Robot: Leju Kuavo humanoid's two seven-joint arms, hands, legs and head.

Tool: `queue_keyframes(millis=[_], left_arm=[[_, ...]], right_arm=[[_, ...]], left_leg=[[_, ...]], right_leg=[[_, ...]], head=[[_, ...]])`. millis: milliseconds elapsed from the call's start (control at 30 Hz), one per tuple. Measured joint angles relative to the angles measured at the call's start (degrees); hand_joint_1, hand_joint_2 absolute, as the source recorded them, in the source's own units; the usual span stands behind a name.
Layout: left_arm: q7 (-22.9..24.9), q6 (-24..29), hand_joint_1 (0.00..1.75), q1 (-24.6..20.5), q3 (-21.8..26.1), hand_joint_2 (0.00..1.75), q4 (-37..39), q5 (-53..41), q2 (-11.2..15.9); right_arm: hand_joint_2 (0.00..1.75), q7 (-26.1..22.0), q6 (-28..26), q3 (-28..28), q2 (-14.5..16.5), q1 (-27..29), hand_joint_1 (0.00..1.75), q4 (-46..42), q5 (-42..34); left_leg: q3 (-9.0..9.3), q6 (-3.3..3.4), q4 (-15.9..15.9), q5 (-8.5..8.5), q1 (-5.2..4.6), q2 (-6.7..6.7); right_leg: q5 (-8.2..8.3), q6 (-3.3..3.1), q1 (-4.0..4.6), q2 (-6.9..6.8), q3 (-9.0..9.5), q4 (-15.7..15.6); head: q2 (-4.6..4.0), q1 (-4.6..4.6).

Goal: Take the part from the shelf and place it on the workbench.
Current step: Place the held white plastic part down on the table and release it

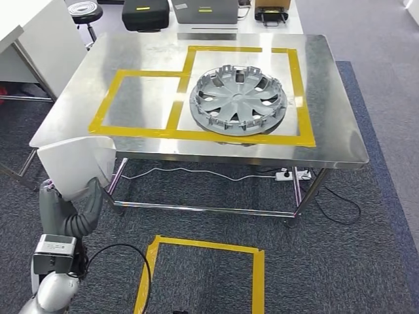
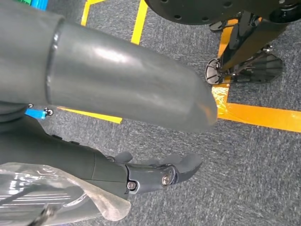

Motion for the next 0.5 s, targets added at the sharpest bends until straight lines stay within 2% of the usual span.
queue_keyframes(millis=[67, 100, 167, 267, 500], left_arm=[[0.0, 0.0, 1.75, 0.0, 0.0, 1.75, 0.01, 0.0, 0.01], [0.0, 0.0, 1.75, -0.03, 0.01, 1.75, 0.01, 0.0, 0.0], [0.0, 0.0, 1.75, -0.04, 0.02, 1.75, 0.01, 0.01, -0.01], [0.0, 0.0, 1.75, 0.0, 0.02, 1.75, 0.01, 0.01, 0.01], [0.0, 0.0, 1.75, -0.02, 0.02, 1.75, 0.01, 0.0, 0.04]], right_arm=[[0.0, -0.01, 0.0, 0.0, 0.0, -0.01, 0.0, 0.0, 0.0], [0.0, -0.01, 0.01, 0.0, 0.0, -0.02, 0.0, 0.0, 0.0], [0.0, 0.0, 0.01, 0.0, 0.0, -0.01, 0.0, 0.0, 0.0], [0.0, 0.0, 0.0, 0.03, 0.0, -0.02, 0.0, 0.0, 0.0], [0.0, 0.02, 0.01, 0.09, 0.0, -0.04, 0.0, 0.0, 0.0]], left_leg=[[3.88, 0.21, -7.49, 3.72, 0.06, 0.26], [5.65, 0.4, -11.04, 4.8, -0.02, 0.39], [7.16, 0.72, -14.33, 5.16, -0.18, 0.58], [7.15, 0.85, -14.64, 5.23, -0.31, 0.53], [7.15, 1.39, -14.56, 5.04, -0.46, 0.55]], right_leg=[[-0.2, 0.26, 0.02, -0.16, 0.32, 0.01], [-0.33, 0.48, 0.12, -0.17, 0.37, 0.09], [-0.54, 0.73, 0.31, -0.18, 0.25, 0.21], [-0.62, 0.43, 0.33, -0.19, 0.16, 0.13], [-0.23, 1.39, 0.22, -0.1, 0.6, -0.66]], head=[[0.0, 0.01], [0.0, 0.01], [0.01, 0.08], [0.01, 0.11], [0.0, 0.13]])
